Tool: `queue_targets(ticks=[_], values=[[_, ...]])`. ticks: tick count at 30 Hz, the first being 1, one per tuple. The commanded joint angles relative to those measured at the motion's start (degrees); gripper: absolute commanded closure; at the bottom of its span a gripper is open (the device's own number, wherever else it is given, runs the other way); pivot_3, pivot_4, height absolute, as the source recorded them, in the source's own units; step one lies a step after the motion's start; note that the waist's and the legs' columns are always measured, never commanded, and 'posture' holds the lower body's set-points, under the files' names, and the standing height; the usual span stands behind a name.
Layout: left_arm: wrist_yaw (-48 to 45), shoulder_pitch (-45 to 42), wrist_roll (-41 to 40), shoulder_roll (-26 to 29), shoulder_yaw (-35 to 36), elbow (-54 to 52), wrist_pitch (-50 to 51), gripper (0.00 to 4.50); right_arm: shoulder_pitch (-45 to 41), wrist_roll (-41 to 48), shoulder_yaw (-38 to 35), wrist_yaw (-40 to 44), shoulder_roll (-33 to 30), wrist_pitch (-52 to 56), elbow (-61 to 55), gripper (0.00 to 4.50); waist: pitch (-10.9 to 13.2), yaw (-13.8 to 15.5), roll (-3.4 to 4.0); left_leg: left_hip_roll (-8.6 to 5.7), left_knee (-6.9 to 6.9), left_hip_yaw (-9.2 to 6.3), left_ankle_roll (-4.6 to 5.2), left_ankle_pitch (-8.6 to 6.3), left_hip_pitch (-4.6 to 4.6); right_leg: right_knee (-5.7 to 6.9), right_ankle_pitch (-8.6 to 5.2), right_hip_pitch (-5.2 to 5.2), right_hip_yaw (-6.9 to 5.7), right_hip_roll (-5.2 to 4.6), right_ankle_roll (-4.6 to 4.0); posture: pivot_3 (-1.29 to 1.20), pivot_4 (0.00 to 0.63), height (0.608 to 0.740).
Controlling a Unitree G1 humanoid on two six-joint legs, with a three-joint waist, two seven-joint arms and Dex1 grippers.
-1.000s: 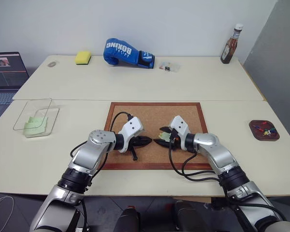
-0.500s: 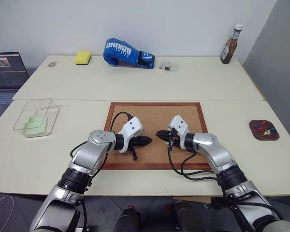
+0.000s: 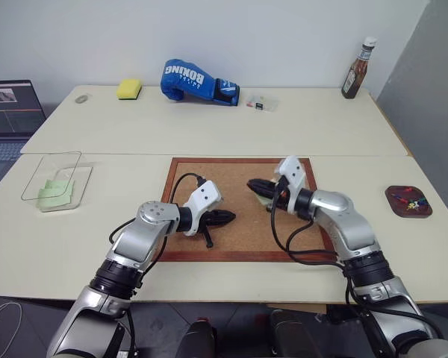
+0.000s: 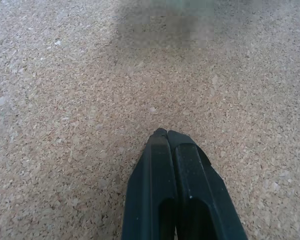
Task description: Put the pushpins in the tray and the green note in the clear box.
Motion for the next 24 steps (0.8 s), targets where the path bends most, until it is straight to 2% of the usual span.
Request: queue_targets(ticks=[1,3,5,6,7,13,18,23,24], values=[[-0.1,3.0,1.3,-0.1,-2.6,2.8,2.7,4.5,-1.1,1.5,-2.3,-1.4,-0.5,1.7,-3.1,4.43,0.0,0.0,0.0,0.0,0.0,0.0,0.0,0.0,0.0,0.0,0.0,0.0,0.0,0.0,0.0,0.0,0.15,0.74],[0.5,2.9,0.1,-1.0,-1.2,2.1,2.3,4.5,-1.4,1.4,-2.7,-2.0,-0.6,1.9,-3.1,4.43,0.0,0.0,0.0,0.0,0.0,0.02,0.0,0.0,-0.01,-0.02,0.0,0.0,0.01,0.0,0.0,0.0,0.15,0.74],[0.7,2.2,-5.7,-3.4,3.9,-0.6,4.6,4.5,-1.8,1.1,-3.3,-3.2,-0.6,1.9,-3.0,4.43,0.0,0.0,0.0,-0.01,0.0,0.03,0.0,0.0,-0.04,-0.03,0.01,-0.01,0.02,-0.01,0.02,0.0,0.15,0.74],[0.7,1.9,-9.5,-4.5,6.9,-2.5,7.2,4.11,-2.0,1.0,-3.5,-3.8,-0.6,2.0,-3.1,4.5,0.0,0.0,-0.01,-0.01,0.0,0.03,0.0,0.0,-0.04,-0.04,0.02,-0.01,0.02,-0.01,0.03,0.0,0.15,0.74],[0.7,1.7,-12.8,-5.4,9.6,-4.2,9.6,4.05,-2.2,0.9,-3.6,-4.2,-0.6,2.0,-3.2,4.5,0.1,0.1,-0.06,-0.02,0.0,0.03,0.0,0.0,-0.11,-0.03,0.02,-0.06,0.01,-0.02,0.03,0.0,0.15,0.74],[4.4,1.2,-26.8,-9.0,20.4,-8.7,22.5,2.98,-2.6,0.6,-3.7,-5.6,-1.1,2.0,-3.9,4.5,0.3,-0.1,-0.32,0.0,-0.01,0.0,0.0,0.0,-0.37,-0.02,0.07,-0.33,-0.01,-0.02,0.09,0.0,0.15,0.74],[9.2,0.9,-32.5,-12.6,25.1,-7.8,25.9,2.07,-2.1,-1.1,-1.7,-4.9,-2.4,0.7,-5.3,4.5,0.3,-0.2,-0.33,0.0,-0.03,0.02,-0.01,0.0,-0.37,-0.04,0.05,-0.34,0.0,-0.02,0.08,0.0,0.15,0.74],[12.5,1.3,-33.2,-15.5,24.5,-7.0,25.8,1.09,-1.5,-2.2,0.1,-4.5,-2.4,0.0,-7.1,4.5,0.3,-0.2,-0.34,-0.01,-0.01,0.02,-0.03,0.0,-0.36,-0.02,0.06,-0.34,0.0,-0.02,0.08,0.0,0.15,0.74],[13.1,1.1,-33.4,-16.1,24.7,-6.8,25.8,1.0,-1.5,-2.2,0.3,-4.5,-2.3,0.0,-7.4,4.5,0.3,-0.2,-0.34,-0.01,-0.01,0.01,-0.03,0.01,-0.36,-0.02,0.06,-0.34,0.0,-0.02,0.08,0.0,0.15,0.74]])
